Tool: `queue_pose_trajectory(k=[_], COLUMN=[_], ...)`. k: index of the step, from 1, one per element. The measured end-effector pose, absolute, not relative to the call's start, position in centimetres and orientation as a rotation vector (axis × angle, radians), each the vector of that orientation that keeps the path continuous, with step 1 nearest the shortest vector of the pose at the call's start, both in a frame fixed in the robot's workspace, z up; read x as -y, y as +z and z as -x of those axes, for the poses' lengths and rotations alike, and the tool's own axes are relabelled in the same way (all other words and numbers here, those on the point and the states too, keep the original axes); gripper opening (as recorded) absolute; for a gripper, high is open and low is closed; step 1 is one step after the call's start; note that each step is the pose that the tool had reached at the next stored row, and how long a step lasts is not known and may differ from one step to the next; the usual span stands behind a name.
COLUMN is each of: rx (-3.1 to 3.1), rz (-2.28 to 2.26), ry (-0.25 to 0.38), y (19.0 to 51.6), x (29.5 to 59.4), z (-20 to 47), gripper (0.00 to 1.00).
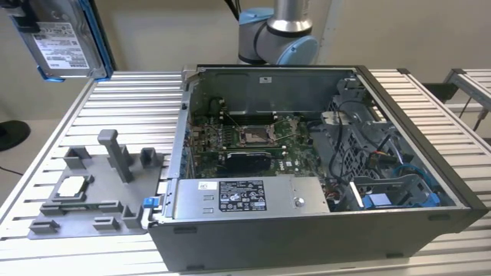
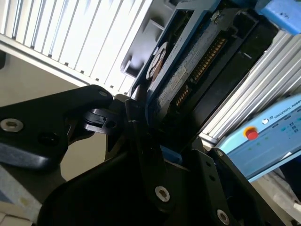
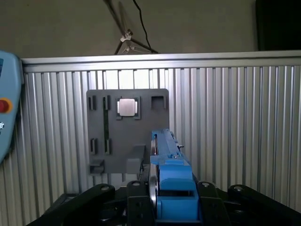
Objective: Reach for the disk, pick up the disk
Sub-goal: 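Pick up the disk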
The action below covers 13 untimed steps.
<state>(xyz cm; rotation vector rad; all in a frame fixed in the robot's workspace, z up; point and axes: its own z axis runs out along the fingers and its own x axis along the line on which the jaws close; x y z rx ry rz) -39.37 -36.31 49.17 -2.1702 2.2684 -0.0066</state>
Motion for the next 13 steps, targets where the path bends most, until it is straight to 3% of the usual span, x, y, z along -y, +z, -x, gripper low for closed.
queue_pose_trajectory(k=[13], rx=[-2.268], rz=[2.17], ry=[-0.006], y=[49.2], x=[36.3], z=[36.8], gripper=[0.0])
